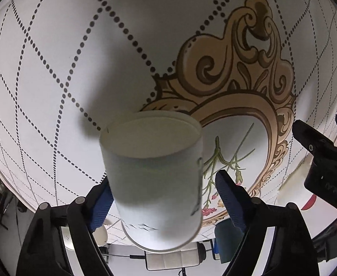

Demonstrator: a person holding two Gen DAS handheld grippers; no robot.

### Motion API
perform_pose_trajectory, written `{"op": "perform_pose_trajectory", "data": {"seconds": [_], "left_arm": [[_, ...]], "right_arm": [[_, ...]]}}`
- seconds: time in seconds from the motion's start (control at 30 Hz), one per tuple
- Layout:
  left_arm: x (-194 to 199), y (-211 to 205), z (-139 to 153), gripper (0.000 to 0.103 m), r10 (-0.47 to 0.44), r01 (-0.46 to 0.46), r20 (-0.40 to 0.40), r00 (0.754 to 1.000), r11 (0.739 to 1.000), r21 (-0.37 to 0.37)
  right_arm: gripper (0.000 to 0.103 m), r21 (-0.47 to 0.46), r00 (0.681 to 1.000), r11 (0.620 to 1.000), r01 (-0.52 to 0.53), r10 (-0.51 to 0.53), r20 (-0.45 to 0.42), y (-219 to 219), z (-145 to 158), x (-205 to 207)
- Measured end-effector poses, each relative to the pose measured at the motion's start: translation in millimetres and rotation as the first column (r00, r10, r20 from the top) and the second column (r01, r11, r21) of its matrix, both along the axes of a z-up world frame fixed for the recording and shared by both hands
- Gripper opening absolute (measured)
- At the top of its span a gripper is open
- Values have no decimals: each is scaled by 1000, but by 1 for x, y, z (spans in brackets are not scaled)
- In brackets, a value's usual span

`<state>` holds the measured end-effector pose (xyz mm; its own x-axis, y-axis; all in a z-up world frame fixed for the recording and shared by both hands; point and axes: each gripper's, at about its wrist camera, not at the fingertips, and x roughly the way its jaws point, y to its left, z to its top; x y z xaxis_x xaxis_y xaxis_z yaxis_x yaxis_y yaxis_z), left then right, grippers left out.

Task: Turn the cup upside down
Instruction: 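Roll the right tool and close its fingers around the upright cup's body, then lift the cup with the right tool and rotate it rim-down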

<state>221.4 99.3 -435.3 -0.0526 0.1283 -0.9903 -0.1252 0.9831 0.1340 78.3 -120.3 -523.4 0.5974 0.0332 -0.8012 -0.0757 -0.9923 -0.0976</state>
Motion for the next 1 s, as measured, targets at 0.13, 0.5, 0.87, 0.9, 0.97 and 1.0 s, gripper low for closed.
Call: {"op": "perform_pose_trajectory", "data": {"seconds": [0.13,0.5,0.87,0.9,0.97,1.0], "left_arm": [[0,3,2,101,4,-4,3,1000,1000,4],[1,2,6,100,-3,3,7,1000,1000,13],[7,-3,17,100,-15,15,18,1000,1000,7],[8,-3,17,100,-16,16,15,1000,1000,6],[10,-4,17,100,-24,24,15,1000,1000,9],[11,-5,17,100,-27,27,14,1000,1000,7]], "right_arm": [[71,-3,1000,1000,15,-15,0,-1,-4,2],[66,50,983,981,186,-186,-3,10,3,-10],[66,36,580,580,814,-811,-78,53,24,35],[66,32,480,480,877,-873,-85,54,25,45],[66,25,337,336,942,-937,-93,54,25,59],[66,8,223,223,975,-970,-100,53,24,68]]}}
